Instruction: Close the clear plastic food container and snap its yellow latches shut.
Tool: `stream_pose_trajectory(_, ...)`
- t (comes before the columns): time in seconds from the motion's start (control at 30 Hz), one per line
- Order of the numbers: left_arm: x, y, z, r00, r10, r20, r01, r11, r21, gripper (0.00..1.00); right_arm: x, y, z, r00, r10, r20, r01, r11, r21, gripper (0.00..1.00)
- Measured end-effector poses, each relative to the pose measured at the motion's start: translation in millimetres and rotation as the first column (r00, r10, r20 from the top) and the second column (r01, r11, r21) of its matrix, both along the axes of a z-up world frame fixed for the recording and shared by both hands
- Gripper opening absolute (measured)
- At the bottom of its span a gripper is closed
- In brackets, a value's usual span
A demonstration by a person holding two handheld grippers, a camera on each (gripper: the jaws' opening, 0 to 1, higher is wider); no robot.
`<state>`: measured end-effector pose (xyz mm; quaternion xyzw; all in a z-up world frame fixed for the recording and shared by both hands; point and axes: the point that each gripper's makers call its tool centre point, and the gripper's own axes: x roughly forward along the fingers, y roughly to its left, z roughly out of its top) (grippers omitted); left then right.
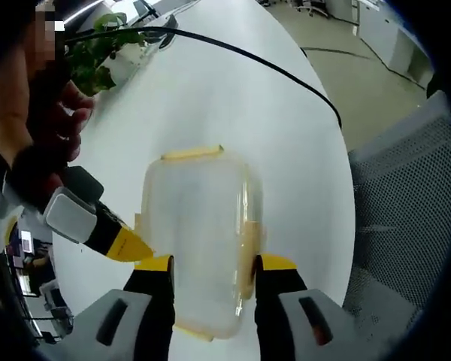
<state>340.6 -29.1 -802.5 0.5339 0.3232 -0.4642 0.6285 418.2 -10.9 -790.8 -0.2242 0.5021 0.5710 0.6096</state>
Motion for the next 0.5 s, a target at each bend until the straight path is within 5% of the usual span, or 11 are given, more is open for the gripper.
stream_pose_trajectory(0.2, -0.1, -0.1, 0.4, 1.0, -0.005, 0.004, 0.005, 1.0, 0.005, 0.41, -1.2, 1.0, -1.9, 1.0, 0.026, 0.004, -0.026, 1.0, -0.013, 0.09)
stream_pose_trajectory(0.37, -0.7, 0.0, 0.3, 1.0, -0.011, 0.007, 0.011, 1.0, 0.009, 0.42, -10.4, 3.5, -8.9, 0.998, 0.068, -0.012, -0.068, 0.997, -0.024, 0.24)
stream_pose_trajectory(0.5, -0.6, -0.1, -0.1, 1.0, -0.015, 0.008, 0.015, 1.0, 0.016, 0.43, -9.6, 2.3, -8.4, 0.998, 0.059, -0.039, -0.06, 0.998, -0.03, 0.24)
